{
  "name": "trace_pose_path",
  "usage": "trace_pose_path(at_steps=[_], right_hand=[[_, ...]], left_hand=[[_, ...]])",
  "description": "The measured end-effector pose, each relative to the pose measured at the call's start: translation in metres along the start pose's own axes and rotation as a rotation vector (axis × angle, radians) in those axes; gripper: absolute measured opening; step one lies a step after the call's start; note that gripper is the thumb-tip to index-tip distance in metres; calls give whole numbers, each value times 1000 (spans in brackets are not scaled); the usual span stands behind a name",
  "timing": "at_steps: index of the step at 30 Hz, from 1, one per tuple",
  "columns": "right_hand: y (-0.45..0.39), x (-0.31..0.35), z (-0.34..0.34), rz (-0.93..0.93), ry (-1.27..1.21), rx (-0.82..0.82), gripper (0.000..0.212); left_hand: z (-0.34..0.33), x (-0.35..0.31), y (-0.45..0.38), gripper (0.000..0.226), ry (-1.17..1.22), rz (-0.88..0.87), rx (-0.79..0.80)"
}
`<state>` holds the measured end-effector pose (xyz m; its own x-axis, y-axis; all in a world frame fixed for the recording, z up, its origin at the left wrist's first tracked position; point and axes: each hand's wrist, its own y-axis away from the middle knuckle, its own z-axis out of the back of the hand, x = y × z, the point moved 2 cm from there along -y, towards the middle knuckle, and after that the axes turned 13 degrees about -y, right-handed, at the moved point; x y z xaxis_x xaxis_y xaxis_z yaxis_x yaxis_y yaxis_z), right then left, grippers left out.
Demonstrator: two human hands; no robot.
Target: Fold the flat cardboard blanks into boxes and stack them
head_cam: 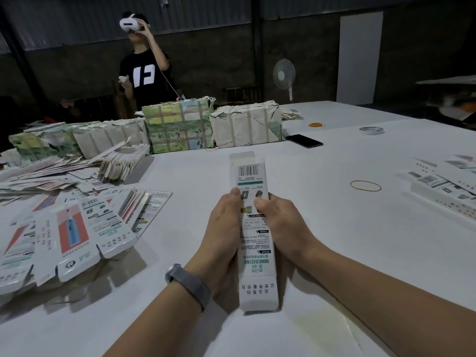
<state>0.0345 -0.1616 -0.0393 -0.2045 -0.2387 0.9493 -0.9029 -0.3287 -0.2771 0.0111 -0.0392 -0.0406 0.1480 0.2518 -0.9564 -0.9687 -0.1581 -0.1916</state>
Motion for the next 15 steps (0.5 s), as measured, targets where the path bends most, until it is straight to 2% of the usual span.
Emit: trace_pose_path(at_steps=[3,8,11,15], right_hand=[[1,1,0,17,14,6,38],[3,5,-4,70,43,10,36],[3,8,-6,89,43,25,33],[5,12,-8,120,81,49,37]], left_hand=[[0,-2,-1,42,-121,-94,-47],[4,-9,6,40,-96,-185,-28],[7,-15,7,50,-128,-237,-70],[14,-23,9,45,-104,-277,-152]])
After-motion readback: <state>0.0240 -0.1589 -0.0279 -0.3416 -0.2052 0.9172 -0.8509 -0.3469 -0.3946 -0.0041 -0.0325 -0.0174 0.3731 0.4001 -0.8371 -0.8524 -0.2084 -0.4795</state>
